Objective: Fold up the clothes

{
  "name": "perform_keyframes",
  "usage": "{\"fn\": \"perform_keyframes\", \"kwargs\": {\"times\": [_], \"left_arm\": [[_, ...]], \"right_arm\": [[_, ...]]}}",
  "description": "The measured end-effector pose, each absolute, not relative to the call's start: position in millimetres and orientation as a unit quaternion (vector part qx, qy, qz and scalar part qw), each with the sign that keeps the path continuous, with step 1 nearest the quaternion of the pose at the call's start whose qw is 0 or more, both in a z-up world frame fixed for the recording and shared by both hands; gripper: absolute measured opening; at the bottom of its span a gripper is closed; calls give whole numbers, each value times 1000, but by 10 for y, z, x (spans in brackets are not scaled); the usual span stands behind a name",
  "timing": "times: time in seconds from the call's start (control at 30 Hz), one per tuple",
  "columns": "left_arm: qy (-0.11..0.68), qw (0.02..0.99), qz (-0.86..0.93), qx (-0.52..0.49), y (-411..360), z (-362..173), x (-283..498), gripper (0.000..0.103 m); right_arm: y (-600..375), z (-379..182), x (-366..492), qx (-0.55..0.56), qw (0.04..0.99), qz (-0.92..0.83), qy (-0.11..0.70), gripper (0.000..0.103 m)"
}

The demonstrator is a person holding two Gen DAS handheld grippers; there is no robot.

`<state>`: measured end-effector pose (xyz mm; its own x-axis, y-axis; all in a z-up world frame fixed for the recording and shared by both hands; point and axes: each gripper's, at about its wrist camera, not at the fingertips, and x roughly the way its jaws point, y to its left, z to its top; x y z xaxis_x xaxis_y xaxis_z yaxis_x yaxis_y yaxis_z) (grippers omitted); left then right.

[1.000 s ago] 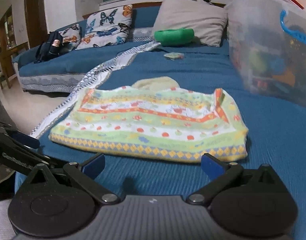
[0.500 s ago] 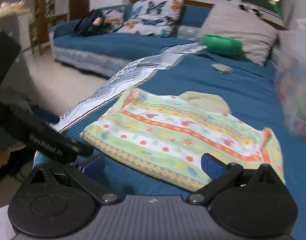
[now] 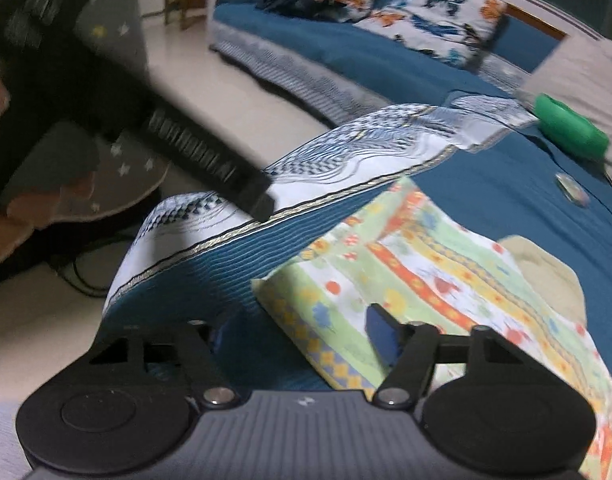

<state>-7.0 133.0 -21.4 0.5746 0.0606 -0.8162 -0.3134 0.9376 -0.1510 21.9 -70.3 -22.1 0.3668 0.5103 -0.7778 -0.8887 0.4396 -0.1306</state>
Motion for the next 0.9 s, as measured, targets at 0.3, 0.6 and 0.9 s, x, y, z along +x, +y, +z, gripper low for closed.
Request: {"fn": "perform_keyframes", "kwargs": {"times": [0.3, 0.6, 0.9], "left_arm": [[458, 862, 42, -215, 1286, -207, 89, 103], [462, 830, -6, -313, 1145, -169, 427, 103], [503, 798, -51, -329, 907, -441, 805, 49]], "right_arm": [[-846, -85, 270, -220, 809, 439, 324, 10], [-1182, 173, 379, -122, 841, 427, 309, 8], [-1350, 196, 422, -87, 847, 430, 300, 7]]}}
